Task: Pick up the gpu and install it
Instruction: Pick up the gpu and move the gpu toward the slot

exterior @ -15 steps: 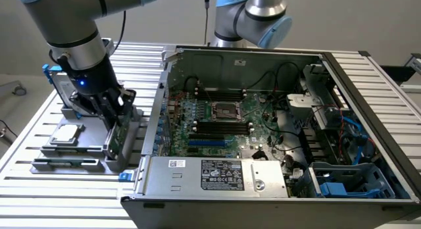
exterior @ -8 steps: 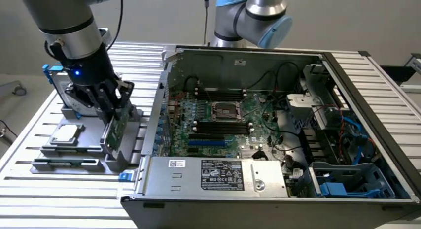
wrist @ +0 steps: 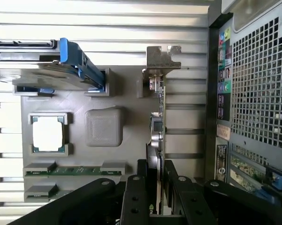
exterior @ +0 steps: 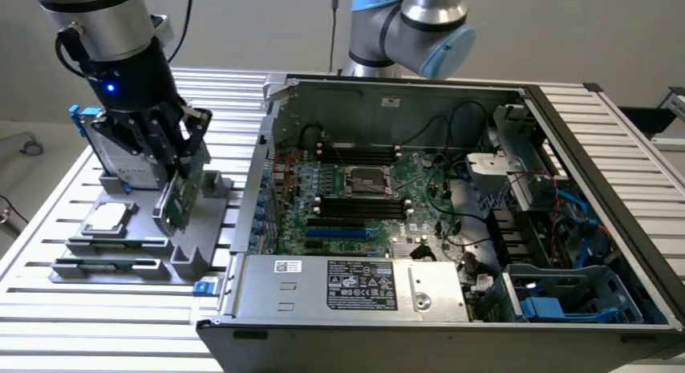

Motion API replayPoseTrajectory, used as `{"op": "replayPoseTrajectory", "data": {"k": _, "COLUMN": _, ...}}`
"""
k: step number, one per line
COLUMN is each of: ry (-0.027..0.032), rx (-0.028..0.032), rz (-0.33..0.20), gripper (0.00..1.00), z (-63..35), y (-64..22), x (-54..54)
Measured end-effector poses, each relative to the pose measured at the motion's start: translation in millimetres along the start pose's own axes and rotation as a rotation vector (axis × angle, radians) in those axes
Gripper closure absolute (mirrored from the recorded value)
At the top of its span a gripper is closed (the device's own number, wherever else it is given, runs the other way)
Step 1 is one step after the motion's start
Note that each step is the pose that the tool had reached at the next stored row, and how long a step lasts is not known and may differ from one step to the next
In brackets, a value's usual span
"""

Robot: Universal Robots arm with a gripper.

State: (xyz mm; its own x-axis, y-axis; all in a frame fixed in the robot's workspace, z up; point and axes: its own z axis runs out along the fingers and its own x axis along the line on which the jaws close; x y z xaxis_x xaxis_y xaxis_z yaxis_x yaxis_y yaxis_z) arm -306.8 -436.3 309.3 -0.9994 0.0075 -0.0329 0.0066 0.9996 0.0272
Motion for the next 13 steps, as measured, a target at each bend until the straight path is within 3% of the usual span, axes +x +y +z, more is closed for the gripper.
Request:
{"op": "replayPoseTrajectory", "data": {"k": 7, "ry": 0.0002, "rx": 0.0000, "rz": 0.000, "gripper": 0.74, "z": -31.8, "y": 0.8, "x": -3.4}}
{"op": "replayPoseTrajectory", "data": {"k": 13, "ry": 0.0033, "rx": 0.0000, "rz": 0.000, "gripper": 0.74, "z": -58.3, "y": 1.7, "x": -15.6}}
